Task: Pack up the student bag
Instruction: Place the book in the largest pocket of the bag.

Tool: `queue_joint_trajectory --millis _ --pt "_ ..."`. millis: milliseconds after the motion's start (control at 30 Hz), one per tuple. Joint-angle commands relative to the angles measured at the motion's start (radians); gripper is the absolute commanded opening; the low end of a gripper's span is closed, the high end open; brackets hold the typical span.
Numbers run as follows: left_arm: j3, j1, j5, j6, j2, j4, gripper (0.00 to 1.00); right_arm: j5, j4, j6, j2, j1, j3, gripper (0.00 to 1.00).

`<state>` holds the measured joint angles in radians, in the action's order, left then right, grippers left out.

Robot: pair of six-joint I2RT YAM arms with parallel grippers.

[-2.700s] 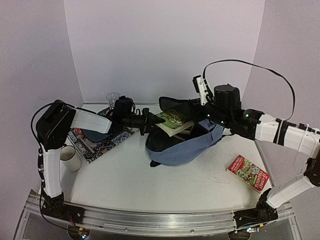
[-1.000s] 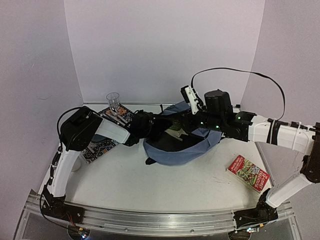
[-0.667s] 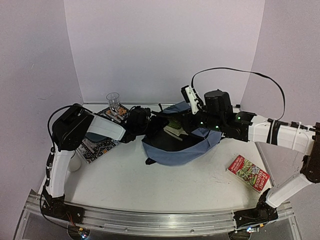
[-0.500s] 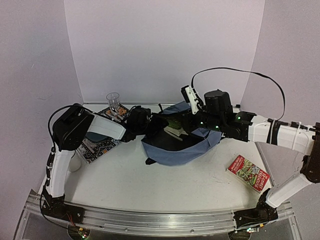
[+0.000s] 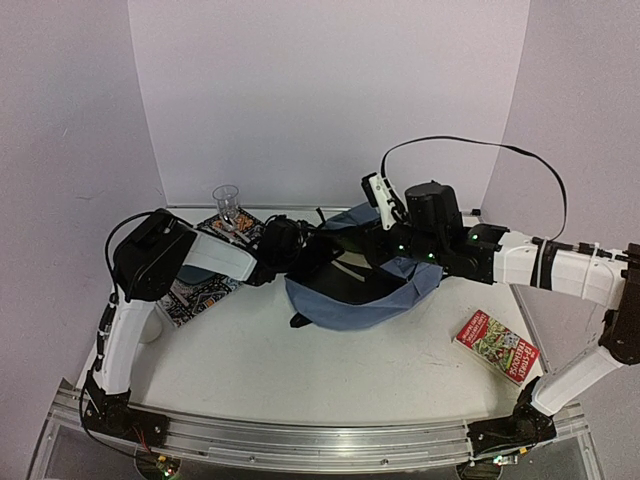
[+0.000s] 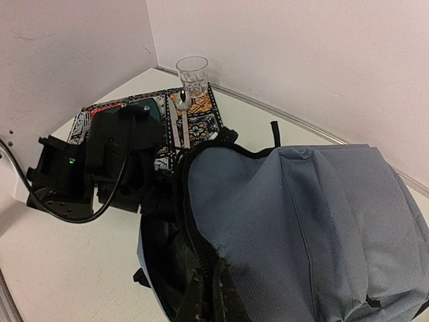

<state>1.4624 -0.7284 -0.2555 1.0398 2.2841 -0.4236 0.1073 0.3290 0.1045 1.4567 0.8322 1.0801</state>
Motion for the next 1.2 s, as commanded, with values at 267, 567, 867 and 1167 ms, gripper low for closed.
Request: queue_joint_trajectory --millis 267,567,867,1167 --pt "-0.247 -0.005 0.120 -0.211 -0.362 0.107 0.83 0.070 -0.075 0.085 0.059 -0.006 0.053 0.03" --pt "-0.419 -0.004 0.204 -0.274 -0.644 0.234 0.86 -0.011 -0.199 0.297 0.221 -0.148 0.128 0.03" --pt "-0.470 0.058 0.300 -0.355 -0.816 0.469 0.95 -0.090 -0.369 0.399 0.372 -0.296 0.258 0.10" --pt "-0.524 0.213 0.315 -0.500 -0.980 0.603 0.99 -0.200 -0.450 0.441 0.421 -0.411 0.291 0.23"
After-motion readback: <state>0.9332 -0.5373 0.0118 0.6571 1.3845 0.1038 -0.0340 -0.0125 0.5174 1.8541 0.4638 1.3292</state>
